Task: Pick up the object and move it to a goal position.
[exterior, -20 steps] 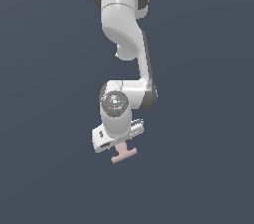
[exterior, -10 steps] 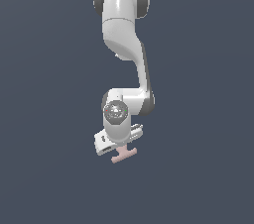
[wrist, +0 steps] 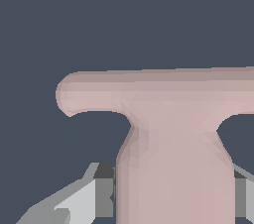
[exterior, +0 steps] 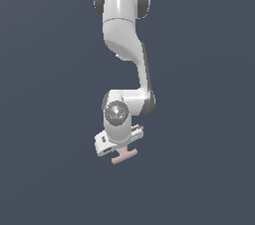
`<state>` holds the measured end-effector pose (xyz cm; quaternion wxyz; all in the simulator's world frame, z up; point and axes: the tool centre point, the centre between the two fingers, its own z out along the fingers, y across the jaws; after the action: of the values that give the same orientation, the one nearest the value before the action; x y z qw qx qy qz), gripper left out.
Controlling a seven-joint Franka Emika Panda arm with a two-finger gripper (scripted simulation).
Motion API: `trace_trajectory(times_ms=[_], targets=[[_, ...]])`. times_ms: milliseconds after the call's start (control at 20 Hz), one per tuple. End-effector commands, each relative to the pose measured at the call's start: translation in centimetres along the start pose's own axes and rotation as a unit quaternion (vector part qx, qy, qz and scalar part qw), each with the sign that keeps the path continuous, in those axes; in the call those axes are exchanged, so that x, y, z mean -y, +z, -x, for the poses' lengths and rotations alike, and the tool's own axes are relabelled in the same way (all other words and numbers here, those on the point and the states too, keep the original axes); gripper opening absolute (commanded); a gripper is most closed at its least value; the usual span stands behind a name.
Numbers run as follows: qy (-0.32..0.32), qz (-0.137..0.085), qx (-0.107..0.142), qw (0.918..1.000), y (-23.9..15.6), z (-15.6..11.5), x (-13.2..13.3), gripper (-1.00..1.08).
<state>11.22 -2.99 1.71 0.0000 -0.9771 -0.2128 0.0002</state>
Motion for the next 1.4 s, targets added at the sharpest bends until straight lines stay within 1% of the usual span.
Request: trace_trajectory(times_ms=[0, 300, 550, 750, 1350], targets=[[0.0, 0.0, 0.0, 1.0, 0.0, 0.0, 0.0, -1.0], [0.0, 0.0, 0.0, 1.0, -0.5, -0.1, 0.2, -1.0], [0.0, 0.0, 0.0, 1.0, -2.7, -0.5, 1.0, -1.0], [0.0, 0.0, 0.0, 1.0, -5.8, -1.1, 2.2, -1.0], [0.0, 0.0, 0.0, 1.0, -17.3, -3.5, 6.6, -1.0]])
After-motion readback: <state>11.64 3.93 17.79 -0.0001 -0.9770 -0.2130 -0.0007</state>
